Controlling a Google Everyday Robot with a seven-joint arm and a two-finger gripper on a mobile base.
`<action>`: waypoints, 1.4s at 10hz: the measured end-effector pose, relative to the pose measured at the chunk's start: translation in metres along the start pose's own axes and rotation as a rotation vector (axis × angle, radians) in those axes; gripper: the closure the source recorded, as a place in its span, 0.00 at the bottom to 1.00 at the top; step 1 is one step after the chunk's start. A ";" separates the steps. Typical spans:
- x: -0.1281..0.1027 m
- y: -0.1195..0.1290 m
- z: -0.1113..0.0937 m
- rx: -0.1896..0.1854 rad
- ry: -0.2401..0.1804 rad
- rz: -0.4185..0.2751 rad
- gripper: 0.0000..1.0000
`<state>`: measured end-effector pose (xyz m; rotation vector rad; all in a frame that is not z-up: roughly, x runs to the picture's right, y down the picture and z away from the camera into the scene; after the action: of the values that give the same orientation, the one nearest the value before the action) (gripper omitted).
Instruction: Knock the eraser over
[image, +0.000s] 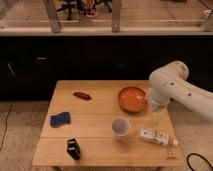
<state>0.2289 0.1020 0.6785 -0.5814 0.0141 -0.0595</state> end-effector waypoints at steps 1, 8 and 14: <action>-0.003 0.000 0.000 -0.003 0.007 -0.016 0.20; -0.071 -0.002 -0.003 -0.023 0.004 -0.139 0.23; -0.109 0.001 -0.002 -0.057 0.003 -0.232 0.20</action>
<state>0.1204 0.1085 0.6762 -0.6382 -0.0492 -0.2864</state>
